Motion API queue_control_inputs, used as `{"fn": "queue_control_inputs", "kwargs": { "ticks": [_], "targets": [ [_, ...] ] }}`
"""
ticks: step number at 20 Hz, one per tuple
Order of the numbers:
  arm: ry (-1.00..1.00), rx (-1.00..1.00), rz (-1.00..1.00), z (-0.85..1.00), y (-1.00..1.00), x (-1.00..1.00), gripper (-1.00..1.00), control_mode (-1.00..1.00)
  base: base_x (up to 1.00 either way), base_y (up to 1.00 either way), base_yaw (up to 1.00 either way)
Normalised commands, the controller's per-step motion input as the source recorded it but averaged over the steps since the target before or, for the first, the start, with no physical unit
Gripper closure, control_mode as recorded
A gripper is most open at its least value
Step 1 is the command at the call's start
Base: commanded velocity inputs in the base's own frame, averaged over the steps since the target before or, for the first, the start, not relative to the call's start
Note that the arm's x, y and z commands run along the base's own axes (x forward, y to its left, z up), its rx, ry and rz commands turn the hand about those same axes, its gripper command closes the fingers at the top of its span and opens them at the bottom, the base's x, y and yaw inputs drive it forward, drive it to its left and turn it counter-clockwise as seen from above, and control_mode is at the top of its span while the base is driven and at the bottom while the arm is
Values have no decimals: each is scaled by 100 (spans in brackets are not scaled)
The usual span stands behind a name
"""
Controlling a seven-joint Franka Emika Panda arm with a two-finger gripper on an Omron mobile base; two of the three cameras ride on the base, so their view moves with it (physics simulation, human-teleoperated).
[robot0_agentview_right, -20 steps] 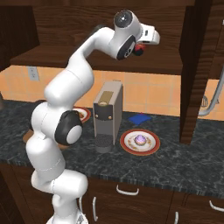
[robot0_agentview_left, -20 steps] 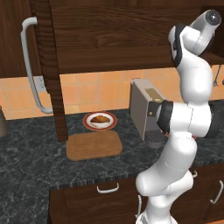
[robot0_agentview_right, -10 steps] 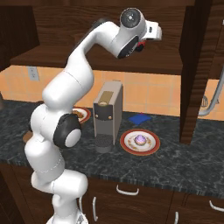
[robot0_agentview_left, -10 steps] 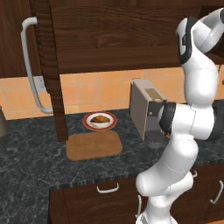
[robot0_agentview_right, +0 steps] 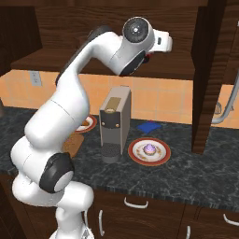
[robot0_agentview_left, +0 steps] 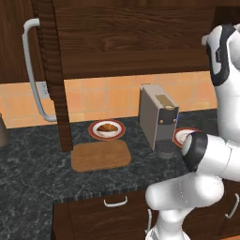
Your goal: From the different types of pastries on the counter, select a croissant and place it on the cutting board. Then retrieve a jar of jam from the cabinet and place it alongside the croissant on the cutting board.
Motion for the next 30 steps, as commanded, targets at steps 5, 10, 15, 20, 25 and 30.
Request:
{"fn": "queue_control_inputs", "kwargs": {
  "ticks": [5, 10, 15, 20, 25, 30],
  "targets": [
    [-5, 0, -13, -23, 70, -77, 100, -100, 0, 0, 0],
    [0, 0, -15, 0, 37, -98, 100, -100, 0, 0, 0],
    [15, 0, -10, 21, 16, -100, 100, -100, 0, 0, 0],
    [18, -1, -2, 39, 41, -100, 100, -100, 0, 0, 0],
    [19, -7, 1, 31, 73, -100, 100, -100, 0, 0, 0],
    [14, -10, 3, 13, 85, -100, 100, -100, 0, 0, 0]
  ]
}}
